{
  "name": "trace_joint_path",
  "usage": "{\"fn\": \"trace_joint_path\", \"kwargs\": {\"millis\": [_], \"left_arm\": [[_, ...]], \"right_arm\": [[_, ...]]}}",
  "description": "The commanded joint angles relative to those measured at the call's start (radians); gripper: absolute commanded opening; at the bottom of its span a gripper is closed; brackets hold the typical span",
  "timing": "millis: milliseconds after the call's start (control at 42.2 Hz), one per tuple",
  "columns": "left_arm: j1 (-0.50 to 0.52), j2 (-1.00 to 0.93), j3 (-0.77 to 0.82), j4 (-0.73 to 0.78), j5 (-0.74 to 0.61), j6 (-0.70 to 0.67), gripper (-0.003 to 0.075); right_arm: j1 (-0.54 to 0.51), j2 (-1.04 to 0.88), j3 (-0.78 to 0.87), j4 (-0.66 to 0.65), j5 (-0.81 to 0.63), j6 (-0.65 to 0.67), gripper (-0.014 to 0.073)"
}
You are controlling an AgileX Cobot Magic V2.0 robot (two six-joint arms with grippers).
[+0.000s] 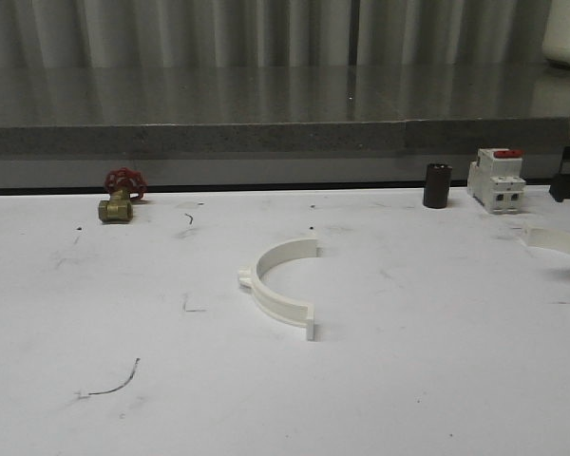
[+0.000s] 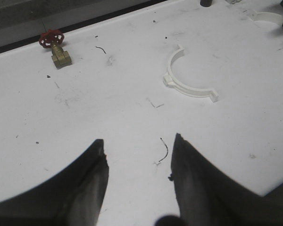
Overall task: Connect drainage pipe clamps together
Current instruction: 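Grasp the second white clamp half by its tab with the right gripper, then carry the clamp half to the placed half, aligning their ends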
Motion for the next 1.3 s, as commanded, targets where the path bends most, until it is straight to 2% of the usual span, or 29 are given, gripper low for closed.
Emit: {"fn": "trace_joint_path", "kwargs": {"millis": [0, 332, 616, 948, 1091, 1280], "left_arm": [[0.000, 0.004, -0.026, -0.016, -0.071, 0.000, 0.0314], [0.000, 0.004, -0.026, -0.016, -0.071, 0.000, 0.0314], [0.000, 0.004, -0.026, -0.016, -0.071, 0.000, 0.0314], [0.000, 0.004, -0.026, -0.016, -0.071, 0.000, 0.0314], [0.000, 0.004, -0.026, -0.016, -0.071, 0.000, 0.0314], [0.000, 0.004, -0.026, -0.016, -0.071, 0.000, 0.0314]], "right_arm": [[-0.002, -0.045, -0.028, -0.002, -0.007, -0.012, 0.0103], [-0.003, -0.060, -0.043, -0.007, 0.014, -0.012, 0.0090], [0.059, -0.203, -0.057, 0.012, 0.080, 0.026, 0.0090], [0.329, -0.306, -0.058, 0.017, 0.122, 0.170, 0.0094], [0.469, -0.299, -0.058, -0.006, 0.093, 0.305, 0.0094], [0.571, -0.261, -0.077, -0.124, 0.099, 0.567, 0.0094]]}}
